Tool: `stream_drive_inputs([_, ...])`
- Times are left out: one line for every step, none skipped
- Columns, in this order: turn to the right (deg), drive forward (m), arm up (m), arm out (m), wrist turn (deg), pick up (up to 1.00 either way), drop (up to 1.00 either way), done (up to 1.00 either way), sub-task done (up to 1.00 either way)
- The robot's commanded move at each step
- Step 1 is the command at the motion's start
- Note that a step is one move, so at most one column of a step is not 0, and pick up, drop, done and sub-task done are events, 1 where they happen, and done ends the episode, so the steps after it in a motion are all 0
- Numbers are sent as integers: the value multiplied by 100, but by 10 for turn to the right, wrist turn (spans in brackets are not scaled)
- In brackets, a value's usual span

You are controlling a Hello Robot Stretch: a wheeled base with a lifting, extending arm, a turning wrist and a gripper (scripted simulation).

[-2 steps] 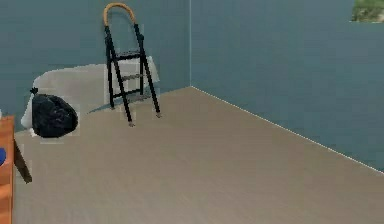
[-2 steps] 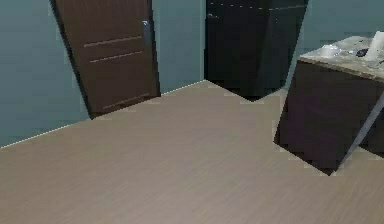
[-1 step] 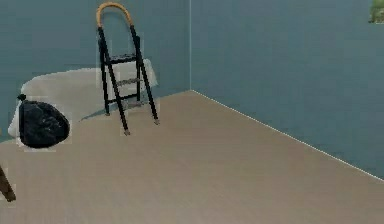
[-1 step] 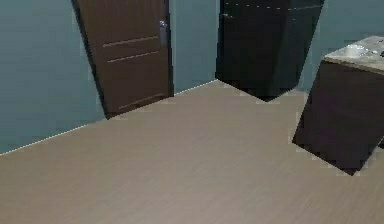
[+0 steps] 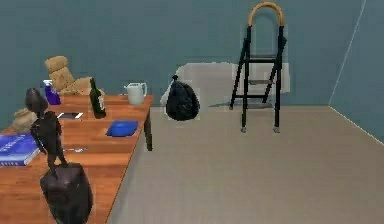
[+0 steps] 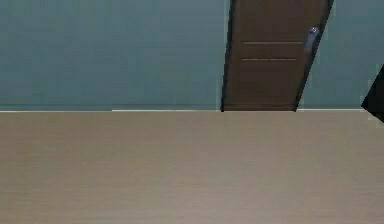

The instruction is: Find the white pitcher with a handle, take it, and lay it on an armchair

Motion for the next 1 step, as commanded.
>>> stream_drive_inputs([0,95,0,0,0,0,0,0,0])
